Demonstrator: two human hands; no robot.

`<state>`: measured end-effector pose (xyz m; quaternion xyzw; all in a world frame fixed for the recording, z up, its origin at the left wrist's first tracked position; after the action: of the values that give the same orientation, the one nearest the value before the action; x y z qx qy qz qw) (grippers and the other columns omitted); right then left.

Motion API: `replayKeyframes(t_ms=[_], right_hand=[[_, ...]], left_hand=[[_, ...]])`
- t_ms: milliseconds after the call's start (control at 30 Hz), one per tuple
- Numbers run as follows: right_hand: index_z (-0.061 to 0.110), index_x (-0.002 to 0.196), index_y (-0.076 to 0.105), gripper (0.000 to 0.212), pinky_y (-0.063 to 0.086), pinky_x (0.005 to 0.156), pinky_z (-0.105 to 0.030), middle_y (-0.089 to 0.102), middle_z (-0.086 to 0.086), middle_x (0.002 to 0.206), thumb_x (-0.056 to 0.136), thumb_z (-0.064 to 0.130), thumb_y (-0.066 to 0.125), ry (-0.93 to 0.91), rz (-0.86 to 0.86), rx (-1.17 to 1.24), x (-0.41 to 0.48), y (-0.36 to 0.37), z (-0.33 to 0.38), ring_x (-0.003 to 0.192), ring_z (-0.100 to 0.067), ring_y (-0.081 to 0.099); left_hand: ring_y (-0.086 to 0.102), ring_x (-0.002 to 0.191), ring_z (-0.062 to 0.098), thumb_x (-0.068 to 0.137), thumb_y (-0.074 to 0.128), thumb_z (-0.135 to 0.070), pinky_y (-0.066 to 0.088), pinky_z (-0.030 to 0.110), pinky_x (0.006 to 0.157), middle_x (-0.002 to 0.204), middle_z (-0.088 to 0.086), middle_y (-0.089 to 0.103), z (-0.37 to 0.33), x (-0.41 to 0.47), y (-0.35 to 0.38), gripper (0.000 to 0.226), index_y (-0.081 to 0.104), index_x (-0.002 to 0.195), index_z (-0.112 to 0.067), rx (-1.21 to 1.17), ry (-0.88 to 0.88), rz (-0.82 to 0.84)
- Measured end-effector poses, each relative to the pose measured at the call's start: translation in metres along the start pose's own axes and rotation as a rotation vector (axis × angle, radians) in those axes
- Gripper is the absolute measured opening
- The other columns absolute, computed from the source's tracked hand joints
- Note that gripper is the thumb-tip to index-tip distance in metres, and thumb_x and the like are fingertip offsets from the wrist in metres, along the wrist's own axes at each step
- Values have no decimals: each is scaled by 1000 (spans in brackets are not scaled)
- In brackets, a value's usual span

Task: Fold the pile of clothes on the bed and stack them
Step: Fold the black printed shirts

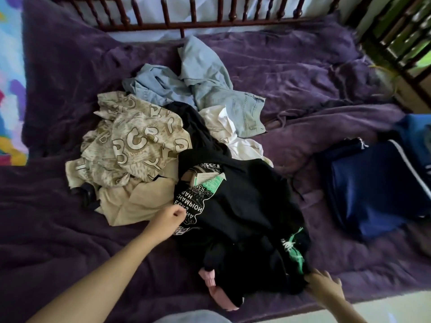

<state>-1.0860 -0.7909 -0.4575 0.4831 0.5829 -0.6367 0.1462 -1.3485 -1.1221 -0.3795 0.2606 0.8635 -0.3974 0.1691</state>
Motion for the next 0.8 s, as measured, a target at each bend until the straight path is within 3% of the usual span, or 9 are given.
replayKeyframes(t_ms=[67,133,200,300,400,533,700,800], right_hand=[[39,128,49,40,31,102,-34,40,9,138,91,24,45,23,-47,104,0,-4,-7,130,-15,33],[31,119,58,40,35,91,-30,48,6,129,86,12,47,54,-205,243,8,-27,-1,122,-17,41],[20,112,64,35,37,85,-33,54,-4,120,84,5,49,105,-383,410,22,-62,7,116,-25,44],[10,124,56,38,37,92,-41,49,-14,126,87,9,51,99,-515,583,50,-117,27,117,-34,40],[16,144,31,60,34,101,-45,32,-11,146,90,23,54,62,-441,625,79,-158,51,129,-35,32],[25,150,5,85,27,109,-49,25,-10,151,86,31,61,158,-224,862,102,-158,66,133,-34,34],[27,150,1,86,20,108,-45,46,-6,141,88,39,59,265,-113,737,88,-116,76,126,-31,45],[25,150,9,78,20,108,-44,50,-8,137,89,47,52,283,-136,716,76,-109,76,126,-30,46]], left_hand=[[59,91,21,91,55,-10,42,28,81,96,5,61,-12,7,10,18,67,102,-3,43,40,-16],[58,97,24,89,57,-10,39,27,85,102,7,57,-18,13,16,20,66,106,-4,109,69,-46],[51,115,26,90,57,-12,35,28,96,122,11,52,-23,20,19,28,62,117,-5,179,89,-87],[26,137,27,92,56,-22,28,36,107,151,9,26,-29,31,13,49,44,138,-14,343,107,-85],[17,143,18,93,52,-30,24,34,113,157,0,13,-22,40,18,61,25,147,-22,447,106,185],[36,133,16,94,52,-24,26,21,105,144,6,41,-1,26,31,50,37,142,-17,333,32,345],[43,128,12,94,53,-25,31,17,102,139,3,47,34,-2,63,46,43,138,-13,257,-92,423],[50,119,12,94,52,-24,34,14,94,122,1,56,45,-12,70,37,53,128,-11,289,-91,432]])
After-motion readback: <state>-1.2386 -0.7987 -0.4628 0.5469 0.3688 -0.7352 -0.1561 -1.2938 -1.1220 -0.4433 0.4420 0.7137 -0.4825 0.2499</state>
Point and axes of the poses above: each hand's wrist, its own x-axis towards the middle knuckle, its own y-axis out of the palm, z = x × y, the point moved 4 cm from there along x, towards the middle knuckle
